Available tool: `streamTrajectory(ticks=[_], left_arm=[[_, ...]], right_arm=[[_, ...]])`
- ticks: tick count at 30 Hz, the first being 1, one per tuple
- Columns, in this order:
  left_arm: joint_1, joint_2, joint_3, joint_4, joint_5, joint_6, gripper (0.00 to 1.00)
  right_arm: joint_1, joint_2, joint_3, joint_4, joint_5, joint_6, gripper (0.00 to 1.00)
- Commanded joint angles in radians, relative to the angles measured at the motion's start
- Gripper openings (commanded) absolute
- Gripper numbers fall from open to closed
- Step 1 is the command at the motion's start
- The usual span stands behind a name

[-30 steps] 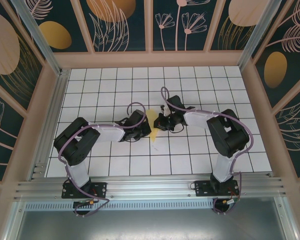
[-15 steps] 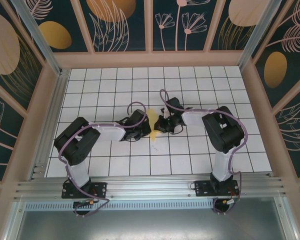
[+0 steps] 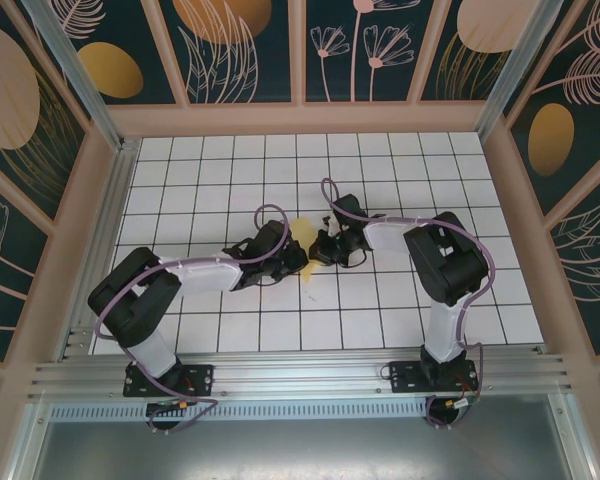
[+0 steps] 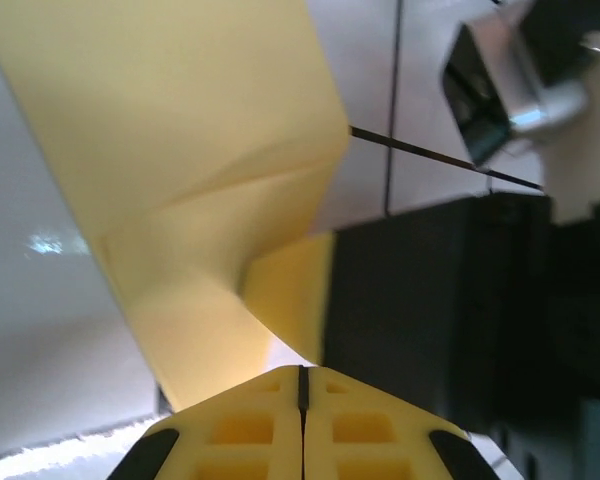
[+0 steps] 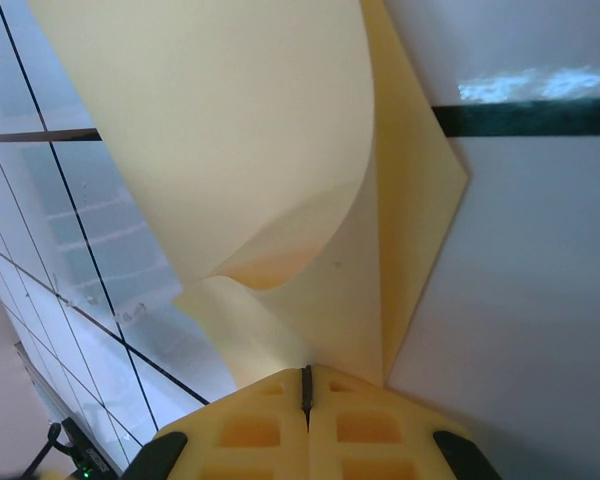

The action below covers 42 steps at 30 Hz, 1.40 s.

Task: Fold a paper plane with a square sheet of paper (pick it up from the middle)
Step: Third fold the triangle at the center of the table.

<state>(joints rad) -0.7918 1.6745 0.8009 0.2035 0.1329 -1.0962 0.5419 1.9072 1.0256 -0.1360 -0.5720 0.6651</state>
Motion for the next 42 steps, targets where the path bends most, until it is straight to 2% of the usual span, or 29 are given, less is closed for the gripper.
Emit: streamTrajectory(ticks=[1, 5, 13, 24, 33, 42], left_arm=[[-0.021, -0.015, -0.052, 0.058, 0.021, -0.071, 0.03], [-0.048, 0.013, -0.081, 0.116, 0.048, -0.109, 0.01], [-0.058, 0.09, -0.071, 0.125, 0.052, -0.123, 0.0], [-0.061, 0.091, -0.058, -0.109, -0.057, -0.123, 0.0], [-0.063, 0.045, -0.193, -0.061, -0.047, -0.184, 0.0], [-0.063, 0.045, -0.205, -0.046, -0.042, -0.184, 0.0]], right_arm=[[-0.014, 0.02, -0.027, -0.05, 0.064, 0.024, 0.0], [-0.015, 0.018, -0.027, -0.048, 0.064, 0.033, 0.0], [-0.013, 0.017, -0.031, -0.042, 0.058, 0.04, 0.0], [-0.016, 0.016, -0.012, -0.049, 0.065, 0.031, 0.0], [-0.072, 0.038, 0.059, -0.036, 0.017, -0.069, 0.0], [-0.124, 0.089, 0.113, -0.069, 0.041, -0.119, 0.0]])
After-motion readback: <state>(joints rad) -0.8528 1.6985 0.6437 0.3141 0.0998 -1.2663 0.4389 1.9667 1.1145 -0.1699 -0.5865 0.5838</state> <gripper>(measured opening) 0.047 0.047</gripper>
